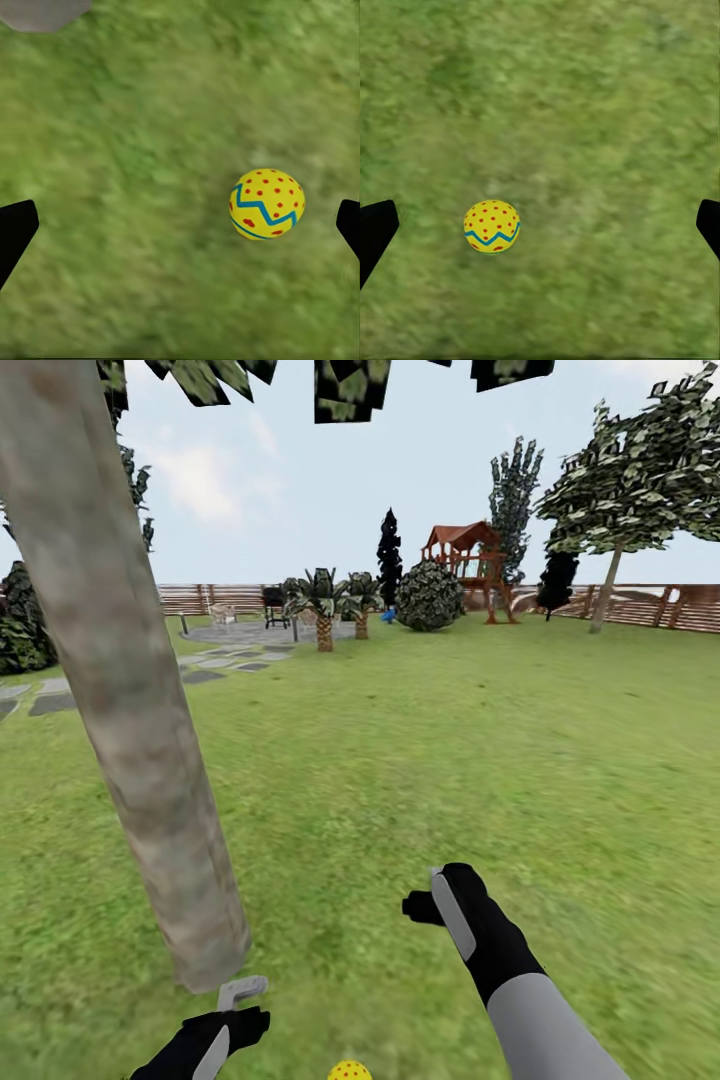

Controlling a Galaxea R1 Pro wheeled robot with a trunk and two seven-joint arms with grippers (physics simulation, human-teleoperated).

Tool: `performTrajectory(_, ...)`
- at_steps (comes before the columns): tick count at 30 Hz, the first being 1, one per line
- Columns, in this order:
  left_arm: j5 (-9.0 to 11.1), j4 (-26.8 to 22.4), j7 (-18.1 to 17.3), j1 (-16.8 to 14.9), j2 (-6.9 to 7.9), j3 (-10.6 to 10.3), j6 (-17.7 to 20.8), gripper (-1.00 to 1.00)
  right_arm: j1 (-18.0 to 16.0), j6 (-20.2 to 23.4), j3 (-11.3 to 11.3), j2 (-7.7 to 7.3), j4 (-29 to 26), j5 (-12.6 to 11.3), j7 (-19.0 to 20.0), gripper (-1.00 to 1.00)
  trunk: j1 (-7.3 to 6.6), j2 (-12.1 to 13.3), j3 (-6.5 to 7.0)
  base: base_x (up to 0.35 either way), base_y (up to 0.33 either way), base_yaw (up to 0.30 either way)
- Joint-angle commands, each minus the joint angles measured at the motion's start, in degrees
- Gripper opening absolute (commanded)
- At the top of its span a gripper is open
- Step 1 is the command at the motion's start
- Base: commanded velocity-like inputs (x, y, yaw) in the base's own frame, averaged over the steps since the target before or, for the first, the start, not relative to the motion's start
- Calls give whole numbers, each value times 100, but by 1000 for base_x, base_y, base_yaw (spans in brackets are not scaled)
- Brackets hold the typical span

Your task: Take the three Easter eggs out of the wicker basket on the lawn in the garden, then place them on the lawn next to a single tree (choose any tree) so that all three eggs are next to the same tree and none are left in the basket.

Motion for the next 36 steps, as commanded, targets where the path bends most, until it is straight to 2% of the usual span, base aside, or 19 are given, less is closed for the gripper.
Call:
performTrajectory(1, 6, -11, 14, -2, -5, 19, 34, 100, -2, 61, 13, -2, -8, -93, -58, 100, -23, 38, 13, 0, 0, 240)
performTrajectory(5, 6, -11, 14, -2, -5, 19, 34, 100, -3, 366, 20, -7, -11, -202, -59, 100, -111, 199, 77, 0, 0, 253)
performTrajectory(11, 6, -9, 14, -2, -5, 19, 34, 100, -3, 514, 22, -15, -6, -240, -52, 100, -242, 439, 152, 0, 0, 161)
performTrajectory(31, -2, -2, 14, -2, -5, 19, 41, 100, -3, 514, 25, -3, -19, -261, -30, 100, -682, 1241, 497, 0, 0, 21)
performTrajectory(36, 13, 146, 0, -2, -5, 23, 27, 100, -3, 514, 32, -2, -20, -263, -32, 100, -792, 1442, 588, 0, 0, 3)
